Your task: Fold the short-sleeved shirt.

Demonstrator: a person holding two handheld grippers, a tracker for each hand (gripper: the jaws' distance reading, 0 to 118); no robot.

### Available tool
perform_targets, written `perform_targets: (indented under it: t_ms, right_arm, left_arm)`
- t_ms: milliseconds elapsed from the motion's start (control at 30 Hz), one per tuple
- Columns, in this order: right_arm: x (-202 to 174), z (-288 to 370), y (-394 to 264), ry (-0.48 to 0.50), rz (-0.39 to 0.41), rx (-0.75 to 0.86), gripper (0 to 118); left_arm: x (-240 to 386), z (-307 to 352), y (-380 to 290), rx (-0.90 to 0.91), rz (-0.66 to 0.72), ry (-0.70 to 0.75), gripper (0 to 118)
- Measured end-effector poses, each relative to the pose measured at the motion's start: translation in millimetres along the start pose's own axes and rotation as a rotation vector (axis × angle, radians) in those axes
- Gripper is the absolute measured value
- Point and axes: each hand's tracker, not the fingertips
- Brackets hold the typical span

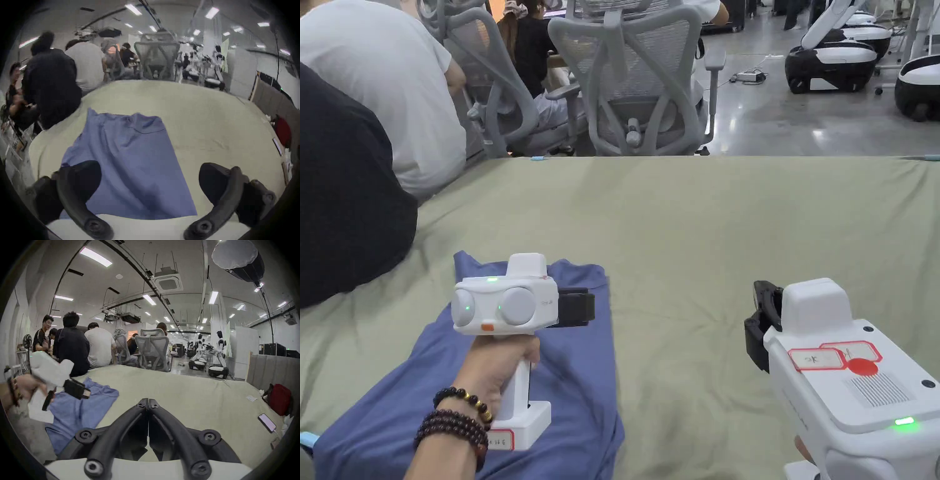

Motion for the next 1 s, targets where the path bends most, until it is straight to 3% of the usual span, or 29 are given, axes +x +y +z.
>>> perform_targets:
  t_ms: [100,300,400,467,533,600,633,833,1000]
  right_arm:
    - [-0.3,-17.1,-8.5,0.000,-0.001,-0.018,3]
    - [-0.5,-44.9,-22.2,0.009,-0.009,-0.057,3]
    - [-1.7,-54.7,-28.5,0.010,-0.014,-0.077,3]
    - [-3.0,-58.6,-31.9,0.015,-0.009,-0.088,3]
    - [-5.4,-59.8,-34.7,0.015,0.002,-0.097,3]
    - [-5.8,-60.3,-35.7,0.021,0.003,-0.103,3]
    - [-6.8,-59.0,-36.1,0.023,0.000,-0.105,3]
    - [-1.1,-46.6,-31.0,-0.005,0.026,-0.096,3]
    - [19.7,-25.4,-22.3,-0.045,0.017,-0.074,3]
  left_arm:
    - [-9.4,-44.6,19.5,-0.065,0.038,0.018,103]
    - [-18.8,-114.0,9.8,-0.206,-0.088,0.100,103]
    - [-25.2,-138.7,-9.4,-0.286,0.005,0.038,100]
    - [-31.9,-131.6,-11.1,-0.211,0.091,0.020,99]
    - [-29.5,-124.6,-5.5,-0.206,0.058,0.008,73]
    - [-29.7,-112.9,-3.7,-0.117,0.030,0.012,6]
    - [-29.8,-112.6,-2.6,-0.123,0.019,0.058,6]
    - [-41.9,-91.8,5.8,-0.031,0.073,-0.012,6]
    - [-27.7,-24.7,51.8,0.164,-0.032,-0.062,6]
